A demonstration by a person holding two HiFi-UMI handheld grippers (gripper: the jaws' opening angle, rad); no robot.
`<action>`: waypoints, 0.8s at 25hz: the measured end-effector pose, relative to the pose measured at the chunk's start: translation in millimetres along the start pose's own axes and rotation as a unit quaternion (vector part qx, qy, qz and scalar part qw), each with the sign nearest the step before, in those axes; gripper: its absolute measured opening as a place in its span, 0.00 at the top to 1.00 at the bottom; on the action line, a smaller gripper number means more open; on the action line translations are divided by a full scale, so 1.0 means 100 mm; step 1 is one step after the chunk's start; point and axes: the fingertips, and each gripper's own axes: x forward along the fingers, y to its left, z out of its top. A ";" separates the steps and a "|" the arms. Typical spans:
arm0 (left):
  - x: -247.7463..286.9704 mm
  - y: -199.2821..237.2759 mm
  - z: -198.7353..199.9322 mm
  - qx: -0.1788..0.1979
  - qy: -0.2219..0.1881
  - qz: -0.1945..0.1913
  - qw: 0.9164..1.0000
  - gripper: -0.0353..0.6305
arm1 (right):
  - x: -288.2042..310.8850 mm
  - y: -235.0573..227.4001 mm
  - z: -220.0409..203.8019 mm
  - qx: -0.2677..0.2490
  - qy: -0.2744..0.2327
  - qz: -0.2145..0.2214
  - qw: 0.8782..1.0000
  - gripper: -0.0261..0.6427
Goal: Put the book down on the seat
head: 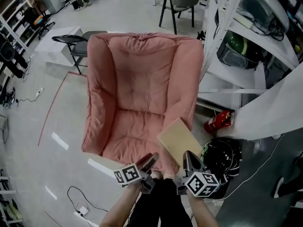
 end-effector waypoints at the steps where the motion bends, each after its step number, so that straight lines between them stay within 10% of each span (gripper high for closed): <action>1: -0.05 -0.04 0.04 0.018 -0.009 0.006 1.000 0.58 | -0.02 0.04 0.02 -0.005 0.000 0.003 1.000 0.94; 7: -0.27 -0.49 0.29 0.137 -0.048 0.020 0.989 0.72 | -0.11 0.41 0.14 -0.019 -0.005 0.042 0.999 0.94; 20: -0.83 -1.32 0.21 0.253 -0.069 0.020 0.965 0.89 | -0.53 1.01 0.33 -0.049 -0.033 0.083 0.995 0.94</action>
